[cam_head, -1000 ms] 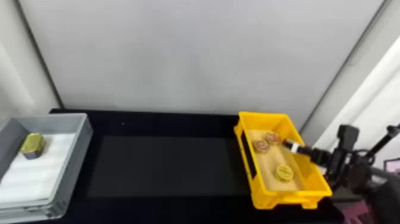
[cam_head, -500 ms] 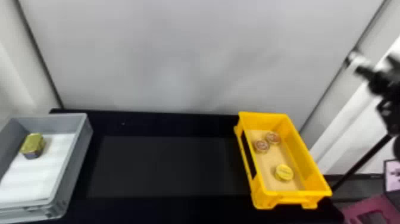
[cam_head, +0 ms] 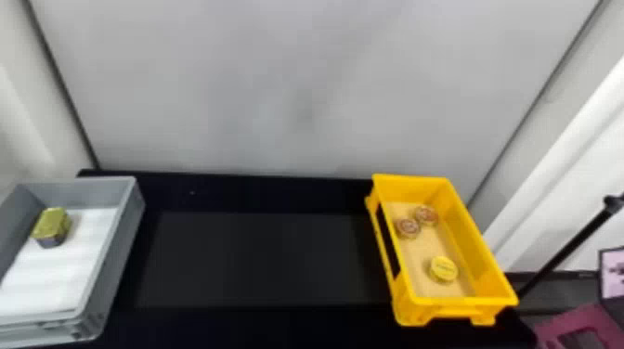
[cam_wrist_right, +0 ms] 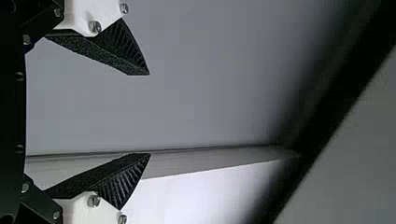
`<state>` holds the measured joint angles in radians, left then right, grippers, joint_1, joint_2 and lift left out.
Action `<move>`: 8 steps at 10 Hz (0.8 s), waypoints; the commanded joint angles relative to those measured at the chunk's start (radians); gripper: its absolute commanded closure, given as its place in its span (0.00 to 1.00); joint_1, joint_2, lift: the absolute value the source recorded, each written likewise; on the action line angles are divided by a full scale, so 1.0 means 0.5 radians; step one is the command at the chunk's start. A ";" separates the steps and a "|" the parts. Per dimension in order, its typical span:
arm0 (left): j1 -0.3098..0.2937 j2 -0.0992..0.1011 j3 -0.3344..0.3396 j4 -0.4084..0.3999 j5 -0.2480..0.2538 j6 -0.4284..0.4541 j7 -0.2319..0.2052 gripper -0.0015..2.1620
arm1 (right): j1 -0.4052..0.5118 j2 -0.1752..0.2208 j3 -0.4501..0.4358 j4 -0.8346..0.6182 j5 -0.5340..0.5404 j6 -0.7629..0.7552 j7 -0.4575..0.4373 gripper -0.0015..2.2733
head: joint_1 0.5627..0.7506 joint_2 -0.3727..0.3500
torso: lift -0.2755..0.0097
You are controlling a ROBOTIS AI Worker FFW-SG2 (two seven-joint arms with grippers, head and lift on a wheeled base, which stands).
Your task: Pick up the round yellow can and place it in the yellow rectangular box
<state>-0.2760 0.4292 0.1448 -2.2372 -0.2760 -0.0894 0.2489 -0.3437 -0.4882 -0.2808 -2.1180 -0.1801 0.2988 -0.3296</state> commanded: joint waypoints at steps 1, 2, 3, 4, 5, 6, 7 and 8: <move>-0.003 -0.014 0.008 0.001 0.000 -0.002 0.006 0.21 | -0.205 0.007 0.187 -0.176 0.194 -0.171 -0.022 0.10 | 0.70 0.28 | 0.97; -0.010 0.001 0.008 0.001 0.000 -0.002 0.006 0.21 | -0.273 -0.005 0.224 -0.274 0.326 -0.251 -0.007 0.10 | 0.70 0.28 | 0.97; -0.013 -0.005 0.027 0.001 0.000 -0.011 0.024 0.21 | -0.353 -0.076 0.270 -0.369 0.385 -0.285 -0.010 0.10 | 0.70 0.28 | 0.97; -0.013 -0.011 0.039 0.001 0.000 -0.030 0.036 0.21 | -0.429 -0.149 0.347 -0.443 0.440 -0.278 -0.016 0.10 | 0.70 0.28 | 0.97; -0.013 -0.005 0.042 -0.002 0.000 -0.036 0.039 0.21 | -0.478 -0.205 0.430 -0.495 0.547 -0.272 0.000 0.10 | 0.70 0.28 | 0.97; -0.006 -0.020 0.054 -0.002 0.000 -0.042 0.064 0.21 | -0.481 -0.242 0.463 -0.507 0.596 -0.257 0.000 0.10 | 0.70 0.28 | 0.97; 0.009 -0.048 0.082 0.001 0.000 -0.064 0.064 0.21 | -0.478 -0.229 0.482 -0.486 0.596 -0.251 -0.007 0.10 | 0.70 0.28 | 0.97; 0.015 -0.045 0.070 0.011 0.000 -0.073 0.070 0.21 | -0.500 -0.229 0.503 -0.470 0.596 -0.263 -0.004 0.10 | 0.70 0.28 | 0.97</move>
<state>-0.2747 0.4123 0.1781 -2.2367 -0.2762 -0.1171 0.2817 -0.5856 -0.6031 -0.0440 -2.3643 0.1144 0.1692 -0.3318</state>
